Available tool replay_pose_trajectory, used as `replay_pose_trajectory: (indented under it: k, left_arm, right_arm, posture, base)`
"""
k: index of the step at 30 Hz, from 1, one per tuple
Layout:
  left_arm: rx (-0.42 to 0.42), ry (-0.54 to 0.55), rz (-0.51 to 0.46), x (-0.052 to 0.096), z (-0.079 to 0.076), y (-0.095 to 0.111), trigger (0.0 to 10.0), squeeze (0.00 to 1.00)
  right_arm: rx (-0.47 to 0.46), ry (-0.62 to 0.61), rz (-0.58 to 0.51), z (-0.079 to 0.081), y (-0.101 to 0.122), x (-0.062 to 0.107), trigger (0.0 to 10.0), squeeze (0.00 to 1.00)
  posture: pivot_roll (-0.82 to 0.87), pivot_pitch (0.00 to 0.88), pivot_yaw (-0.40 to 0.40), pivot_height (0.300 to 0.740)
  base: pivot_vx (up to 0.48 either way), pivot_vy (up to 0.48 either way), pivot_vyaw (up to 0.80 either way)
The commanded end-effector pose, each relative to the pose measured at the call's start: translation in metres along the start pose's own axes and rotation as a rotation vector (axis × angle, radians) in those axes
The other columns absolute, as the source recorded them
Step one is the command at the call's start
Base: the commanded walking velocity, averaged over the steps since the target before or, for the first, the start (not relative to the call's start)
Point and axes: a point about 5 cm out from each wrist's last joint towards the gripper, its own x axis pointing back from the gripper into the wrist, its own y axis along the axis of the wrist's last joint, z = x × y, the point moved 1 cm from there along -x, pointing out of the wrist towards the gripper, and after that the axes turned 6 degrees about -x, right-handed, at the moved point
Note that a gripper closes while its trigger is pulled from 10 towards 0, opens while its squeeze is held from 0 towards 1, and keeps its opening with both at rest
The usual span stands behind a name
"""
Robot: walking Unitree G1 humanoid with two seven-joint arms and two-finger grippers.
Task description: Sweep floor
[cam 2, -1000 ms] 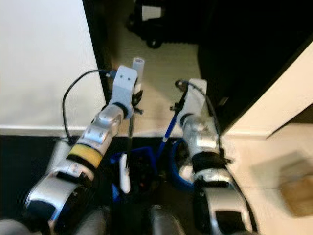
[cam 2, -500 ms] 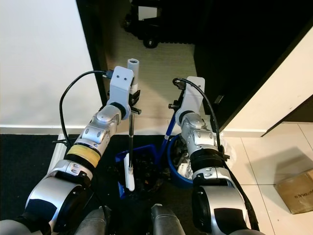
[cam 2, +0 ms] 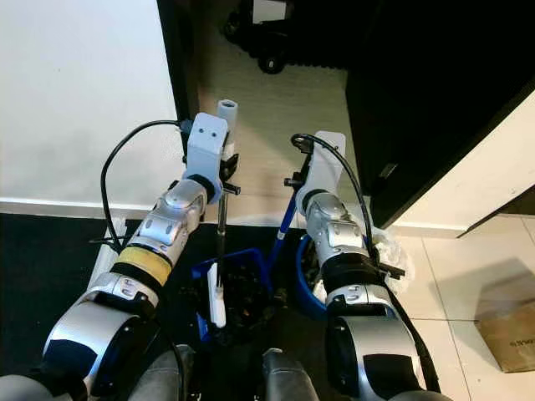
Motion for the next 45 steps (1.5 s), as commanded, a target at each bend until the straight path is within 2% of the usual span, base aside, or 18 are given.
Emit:
replay_pose_trajectory:
  k: [1, 4, 11, 14, 29, 33, 34, 40, 41, 45]
  left_arm:
    - [-0.025, -0.017, 0.02, 0.001, -0.001, -0.005, 10.0, 0.0]
    - [-0.043, -0.028, 0.028, 0.001, -0.002, -0.006, 10.0, 0.0]
    - [-0.025, -0.003, 0.025, 0.0, 0.002, -0.005, 10.0, 0.0]
    - [-0.009, 0.028, 0.021, 0.0, 0.008, -0.002, 10.0, 0.0]
    - [-0.046, 0.035, 0.024, 0.0, 0.015, -0.002, 10.0, 0.0]
    - [-0.062, 0.018, -0.03, -0.001, 0.019, 0.012, 10.0, 0.0]
    - [-0.067, 0.008, -0.058, -0.001, 0.02, 0.021, 10.0, 0.0]
    - [-0.081, 0.001, -0.11, 0.0, 0.029, 0.042, 10.0, 0.0]
    - [-0.103, 0.012, -0.16, 0.003, 0.045, 0.063, 10.0, 0.0]
    - [-0.133, -0.002, -0.202, 0.009, 0.061, 0.083, 10.0, 0.0]
  right_arm:
    - [-0.03, 0.021, -0.063, 0.004, 0.017, -0.001, 10.0, 0.0]
    - [-0.031, 0.02, -0.063, 0.004, 0.017, -0.001, 10.0, 0.0]
    - [-0.034, 0.029, -0.071, 0.006, 0.022, -0.002, 10.0, 0.0]
    - [-0.045, 0.04, -0.079, 0.009, 0.026, -0.003, 10.0, 0.0]
    - [-0.061, 0.053, -0.075, 0.014, 0.027, -0.006, 10.0, 0.0]
    - [-0.077, 0.056, -0.102, 0.015, 0.038, -0.008, 10.0, 0.0]
    - [-0.089, 0.057, -0.116, 0.015, 0.045, -0.009, 10.0, 0.0]
    - [-0.11, 0.054, -0.143, 0.013, 0.062, -0.01, 10.0, 0.0]
    - [-0.111, 0.044, -0.164, 0.009, 0.072, -0.01, 10.0, 0.0]
    - [-0.107, 0.034, -0.174, 0.005, 0.078, -0.011, 10.0, 0.0]
  posture:
    - [0.06, 0.04, -0.061, 0.74]
    - [0.06, 0.043, -0.062, 0.74]
    - [0.06, 0.045, -0.063, 0.74]
    - [0.06, 0.045, -0.064, 0.74]
    - [0.06, 0.046, -0.064, 0.74]
    - [0.06, 0.045, -0.064, 0.74]
    - [0.06, 0.045, -0.064, 0.74]
    - [0.05, 0.044, -0.065, 0.74]
    - [0.05, 0.043, -0.067, 0.74]
    - [0.05, 0.043, -0.067, 0.74]
  base:
    - [0.0, 0.0, 0.0]
    - [0.0, -0.48, 0.0]
    - [0.0, -0.48, 0.0]
    - [0.0, 0.0, 0.0]
    - [0.0, 0.0, 0.0]
    - [0.0, 0.0, 0.0]
    - [0.0, 0.0, 0.0]
    - [0.0, 0.0, 0.0]
    - [0.0, 0.0, 0.0]
    - [0.0, 0.0, 0.0]
